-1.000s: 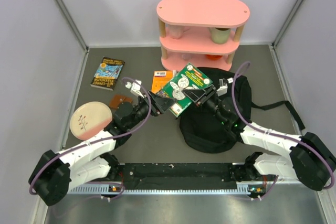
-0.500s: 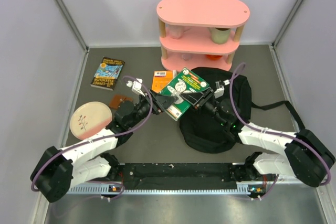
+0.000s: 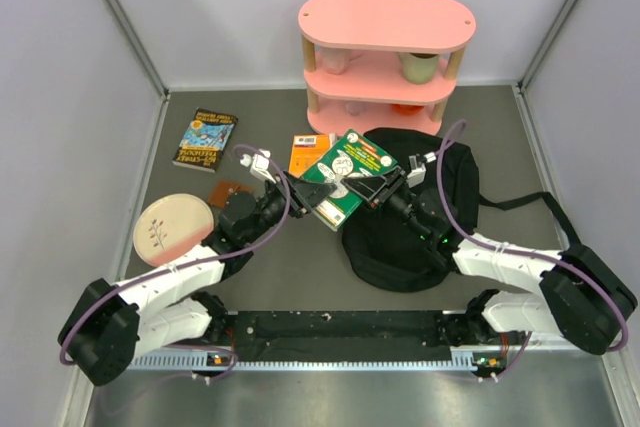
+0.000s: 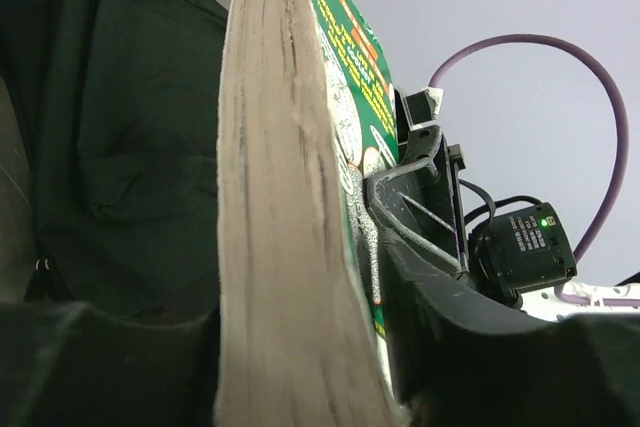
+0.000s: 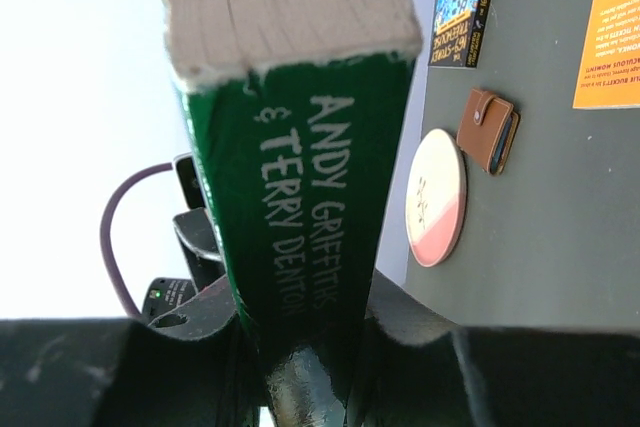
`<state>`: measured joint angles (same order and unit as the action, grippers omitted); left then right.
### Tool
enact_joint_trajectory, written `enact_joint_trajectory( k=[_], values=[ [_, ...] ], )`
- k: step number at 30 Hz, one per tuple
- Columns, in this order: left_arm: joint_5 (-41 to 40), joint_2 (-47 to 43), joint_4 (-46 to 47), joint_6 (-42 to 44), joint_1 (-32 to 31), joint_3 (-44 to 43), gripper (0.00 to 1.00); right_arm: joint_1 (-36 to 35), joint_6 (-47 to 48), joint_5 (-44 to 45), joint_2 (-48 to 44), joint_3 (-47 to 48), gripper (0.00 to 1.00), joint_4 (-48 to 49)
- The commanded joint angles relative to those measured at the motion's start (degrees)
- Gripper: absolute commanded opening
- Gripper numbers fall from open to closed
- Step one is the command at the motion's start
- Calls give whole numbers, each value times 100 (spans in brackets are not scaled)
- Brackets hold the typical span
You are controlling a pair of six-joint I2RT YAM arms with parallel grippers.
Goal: Pack the student bag
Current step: Pick up the book from the center of the board.
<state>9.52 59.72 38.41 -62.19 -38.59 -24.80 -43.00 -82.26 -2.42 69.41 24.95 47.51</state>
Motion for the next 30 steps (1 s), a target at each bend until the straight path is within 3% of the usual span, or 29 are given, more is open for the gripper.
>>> enact_joint_trajectory(
  k=[1,2,4,5,8,9,10,11,13,14,15,17,18,20,21,24,30],
  values=[
    [103,-215,290,-12,-35,-61,43,-41,-9,48,38,115,0,628],
    [103,-224,272,-3,-35,-52,38,-50,-9,39,55,124,0,646],
    [112,-251,194,32,-26,-43,14,-41,-18,66,56,115,0,646],
    [112,-268,141,41,-26,-51,7,-41,-18,83,55,89,0,646],
    [191,-251,44,111,-35,-87,0,-41,60,101,-32,54,4,576],
    [199,-259,0,128,-35,-95,0,-41,104,49,-76,71,20,462],
    [199,-268,-122,163,-35,-122,0,-7,235,-21,-198,89,28,235],
    [191,-277,-263,216,-35,-139,0,46,350,-127,-295,115,47,41],
    [-80,-443,-788,488,-26,-280,0,274,806,-487,-532,211,73,-642],
    [-204,-531,-1287,585,-26,-315,0,388,1078,-584,-864,464,81,-1925],
    [-361,-741,-1562,760,-26,-350,0,546,1776,-646,-1015,624,84,-2608],
    [-862,-1005,-2176,919,-8,-333,0,600,2614,-393,-1462,1227,85,-4729],
    [-899,-1268,-2354,1041,-8,-307,0,600,3532,-165,-1613,1388,85,-5377],
    [-1197,-1498,-2802,1217,44,-359,0,618,4329,47,-1859,1695,85,-6162],
    [-1207,-1655,-3204,1384,44,-438,0,600,4846,248,-2069,1793,85,-6992],
    [-1119,-1858,-3725,1666,53,-570,0,600,5525,557,-2238,2092,84,-8164],
    [-592,-1877,-4324,2097,53,-921,0,600,5212,1323,-1940,2831,77,-10294]
  ],
)
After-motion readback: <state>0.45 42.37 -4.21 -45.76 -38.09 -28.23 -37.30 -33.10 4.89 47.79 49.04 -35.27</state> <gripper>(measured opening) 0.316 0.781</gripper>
